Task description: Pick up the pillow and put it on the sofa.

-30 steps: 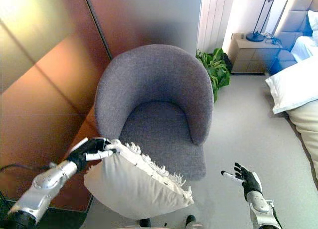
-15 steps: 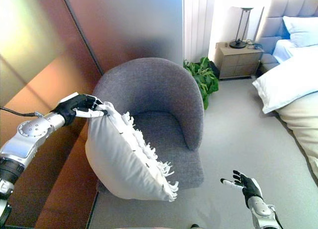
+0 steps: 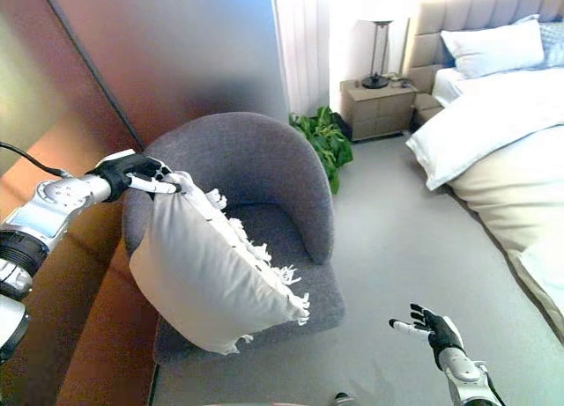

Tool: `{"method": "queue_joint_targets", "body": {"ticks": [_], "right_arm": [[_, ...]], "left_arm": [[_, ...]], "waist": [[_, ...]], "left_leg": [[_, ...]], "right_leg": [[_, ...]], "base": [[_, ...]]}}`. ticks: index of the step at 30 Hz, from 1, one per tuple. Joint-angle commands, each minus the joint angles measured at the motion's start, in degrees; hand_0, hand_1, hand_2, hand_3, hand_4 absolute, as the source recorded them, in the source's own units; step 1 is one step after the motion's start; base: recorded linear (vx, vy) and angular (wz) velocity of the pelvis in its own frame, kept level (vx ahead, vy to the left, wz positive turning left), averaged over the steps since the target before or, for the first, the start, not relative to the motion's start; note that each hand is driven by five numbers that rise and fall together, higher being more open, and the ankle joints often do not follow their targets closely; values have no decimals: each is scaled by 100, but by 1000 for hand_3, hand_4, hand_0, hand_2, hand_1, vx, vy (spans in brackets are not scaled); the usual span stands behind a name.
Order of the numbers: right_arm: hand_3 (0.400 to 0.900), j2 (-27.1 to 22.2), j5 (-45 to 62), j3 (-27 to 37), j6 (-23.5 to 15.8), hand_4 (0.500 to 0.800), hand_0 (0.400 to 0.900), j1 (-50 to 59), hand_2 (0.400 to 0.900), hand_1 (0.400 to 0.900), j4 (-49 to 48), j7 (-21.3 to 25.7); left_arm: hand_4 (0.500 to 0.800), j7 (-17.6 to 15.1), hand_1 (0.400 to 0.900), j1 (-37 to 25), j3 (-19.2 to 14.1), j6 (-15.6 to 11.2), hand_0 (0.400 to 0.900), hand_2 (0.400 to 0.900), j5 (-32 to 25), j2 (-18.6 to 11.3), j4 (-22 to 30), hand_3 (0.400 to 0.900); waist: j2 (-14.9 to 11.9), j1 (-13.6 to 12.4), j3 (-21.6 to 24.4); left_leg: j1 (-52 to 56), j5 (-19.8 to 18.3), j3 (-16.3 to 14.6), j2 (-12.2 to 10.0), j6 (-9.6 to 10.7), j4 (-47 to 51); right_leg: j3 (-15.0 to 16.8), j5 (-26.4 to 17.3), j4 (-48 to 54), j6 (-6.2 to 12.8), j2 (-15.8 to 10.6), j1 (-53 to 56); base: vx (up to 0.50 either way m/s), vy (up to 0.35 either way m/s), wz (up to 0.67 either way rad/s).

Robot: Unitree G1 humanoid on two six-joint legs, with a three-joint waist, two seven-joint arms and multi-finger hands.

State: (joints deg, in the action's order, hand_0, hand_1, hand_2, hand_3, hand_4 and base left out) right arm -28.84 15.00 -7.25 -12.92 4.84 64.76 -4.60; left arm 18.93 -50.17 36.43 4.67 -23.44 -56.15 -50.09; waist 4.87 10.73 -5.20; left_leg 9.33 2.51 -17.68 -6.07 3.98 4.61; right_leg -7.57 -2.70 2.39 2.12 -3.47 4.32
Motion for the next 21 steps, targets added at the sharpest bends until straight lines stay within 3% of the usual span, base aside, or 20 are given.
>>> {"method": "queue_joint_targets", "body": {"ticks": [1, 2, 3, 7, 12, 14, 21], "right_arm": [[900, -435, 3, -336, -500, 800, 900, 444, 900, 900, 77, -69], [900, -411, -8, -362, -531, 800, 900, 436, 900, 900, 97, -68], [900, -404, -10, -374, -539, 800, 900, 434, 900, 900, 105, -74], [900, -375, -107, -378, -585, 800, 900, 387, 900, 900, 142, -119], [900, -376, -114, -349, -628, 800, 900, 365, 900, 900, 208, -177], [900, -351, -117, -358, -615, 800, 900, 362, 900, 900, 202, -156], [900, -252, -113, -321, -573, 800, 900, 382, 900, 900, 199, -127]], "left_arm": [[500, -423, 400, -1965, -660, -171, 400, 400, -582, -138, -951, 400], [558, -429, 496, -1952, -744, -73, 496, 496, -764, -74, -1148, 496], [800, -449, 900, -1938, -786, -18, 900, 900, -848, -37, -1217, 900], [800, -469, 900, -1742, -1085, 174, 900, 900, -1206, 108, -1402, 900], [800, -548, 900, -1452, -1422, 111, 900, 900, -1897, 300, -1302, 900], [800, -616, 900, -1347, -1548, 205, 900, 900, -2027, 352, -1199, 900], [800, -637, 900, -713, -2090, -61, 900, 900, -2553, 514, -757, 900]], "waist": [[18, 92, 620], [16, 139, 621], [14, 158, 622], [-11, 227, 623], [-54, 197, 624], [-70, 166, 628], [-109, -15, 626]], "left_leg": [[-3, -454, 0, -102, 62, -388], [7, -469, -18, -91, 54, -391], [14, -477, -28, -87, 51, -391], [30, -482, -68, -88, 47, -395], [42, -471, -44, -102, 52, -367], [41, -471, -28, -107, 51, -364], [24, -446, 86, -131, 63, -334]], "right_leg": [[-23, 282, -233, 568, -301, -35], [17, 287, -234, 563, -289, -44], [34, 288, -231, 563, -283, -44], [95, 294, -225, 556, -260, -46], [67, 323, -227, 531, -231, -26], [43, 333, -217, 517, -227, -8], [-96, 385, -196, 475, -214, 81]], "base": [[87, 5, -21], [69, 6, -17], [60, 5, -13], [40, -3, -10], [2, -8, 1], [-5, -9, 5], [-24, -3, 9]]}}
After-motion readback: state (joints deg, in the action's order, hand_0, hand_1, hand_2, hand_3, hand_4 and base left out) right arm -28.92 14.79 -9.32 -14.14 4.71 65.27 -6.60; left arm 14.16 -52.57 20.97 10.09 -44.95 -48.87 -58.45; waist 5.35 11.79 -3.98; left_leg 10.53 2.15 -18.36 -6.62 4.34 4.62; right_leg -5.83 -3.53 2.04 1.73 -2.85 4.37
